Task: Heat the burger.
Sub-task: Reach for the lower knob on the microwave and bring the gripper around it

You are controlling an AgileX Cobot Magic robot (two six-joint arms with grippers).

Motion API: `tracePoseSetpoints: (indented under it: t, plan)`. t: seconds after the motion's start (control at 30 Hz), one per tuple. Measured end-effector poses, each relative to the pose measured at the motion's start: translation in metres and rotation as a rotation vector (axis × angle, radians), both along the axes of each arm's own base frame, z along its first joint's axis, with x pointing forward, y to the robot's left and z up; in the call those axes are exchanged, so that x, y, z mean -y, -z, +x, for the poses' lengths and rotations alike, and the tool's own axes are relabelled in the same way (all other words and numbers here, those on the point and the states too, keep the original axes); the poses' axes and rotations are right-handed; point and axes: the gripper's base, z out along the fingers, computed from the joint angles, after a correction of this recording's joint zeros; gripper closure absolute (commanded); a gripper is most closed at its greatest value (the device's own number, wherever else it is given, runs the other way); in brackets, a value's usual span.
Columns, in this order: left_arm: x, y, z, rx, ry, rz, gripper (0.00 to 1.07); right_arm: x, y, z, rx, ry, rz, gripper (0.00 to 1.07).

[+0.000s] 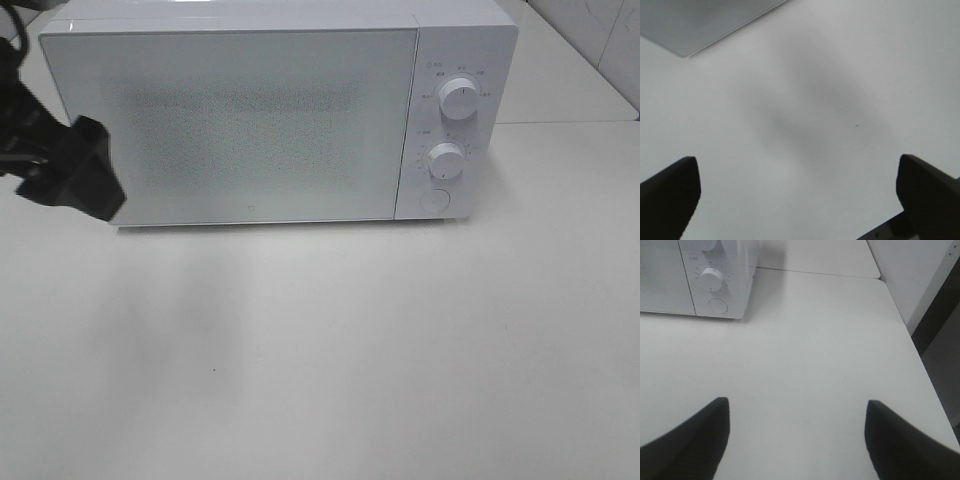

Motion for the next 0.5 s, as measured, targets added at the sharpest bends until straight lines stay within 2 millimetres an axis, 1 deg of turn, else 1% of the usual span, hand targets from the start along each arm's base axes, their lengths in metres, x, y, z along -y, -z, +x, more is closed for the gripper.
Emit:
tracePoseSetpoints:
  t: [0.03, 0.07, 0.1, 0.13, 0.17, 0.2, 0.23, 0.27, 0.3, 0.33, 0.37, 0.4, 0.43, 0.47, 0.5]
  plan:
    - [0.000, 0.000, 0.000, 0.000, 0.000, 0.000, 0.05, 0.000, 0.000, 0.000, 0.000, 0.000, 0.000, 0.33]
    - [-0.006, -0.002, -0.001, 0.004, -0.017, 0.000, 0.06, 0.000, 0.000, 0.000, 0.000, 0.000, 0.000, 0.33]
    - [-0.023, -0.007, -0.005, 0.018, -0.058, -0.003, 0.06, 0.000, 0.000, 0.000, 0.000, 0.000, 0.000, 0.33]
    - [-0.023, -0.007, -0.005, 0.018, -0.058, -0.003, 0.06, 0.000, 0.000, 0.000, 0.000, 0.000, 0.000, 0.33]
    - [-0.030, -0.008, -0.007, 0.021, -0.075, -0.007, 0.06, 0.000, 0.000, 0.000, 0.000, 0.000, 0.000, 0.33]
    - [-0.048, -0.009, -0.015, 0.031, -0.125, -0.007, 0.06, 0.000, 0.000, 0.000, 0.000, 0.000, 0.000, 0.33]
    - [-0.048, -0.009, -0.015, 0.031, -0.125, -0.007, 0.06, 0.000, 0.000, 0.000, 0.000, 0.000, 0.000, 0.33]
    - [-0.057, -0.009, -0.020, 0.036, -0.151, -0.007, 0.06, 0.000, 0.000, 0.000, 0.000, 0.000, 0.000, 0.33]
    - [-0.073, -0.008, -0.028, 0.045, -0.196, -0.002, 0.06, 0.000, 0.000, 0.000, 0.000, 0.000, 0.000, 0.33]
    - [-0.073, -0.008, -0.028, 0.045, -0.196, -0.002, 0.06, 0.000, 0.000, 0.000, 0.000, 0.000, 0.000, 0.33]
    - [-0.081, -0.007, -0.033, 0.050, -0.219, 0.003, 0.06, 0.000, 0.000, 0.000, 0.000, 0.000, 0.000, 0.33]
    - [-0.094, -0.005, -0.042, 0.059, -0.257, 0.011, 0.06, 0.000, 0.000, 0.000, 0.000, 0.000, 0.000, 0.33]
    - [-0.094, -0.005, -0.042, 0.059, -0.257, 0.011, 0.06, 0.000, 0.000, 0.000, 0.000, 0.000, 0.000, 0.33]
    - [-0.105, -0.002, -0.053, 0.068, -0.290, 0.017, 0.06, 0.000, 0.000, 0.000, 0.000, 0.000, 0.000, 0.33]
    - [-0.105, -0.002, -0.053, 0.068, -0.290, 0.017, 0.06, 0.000, 0.000, 0.000, 0.000, 0.000, 0.000, 0.33]
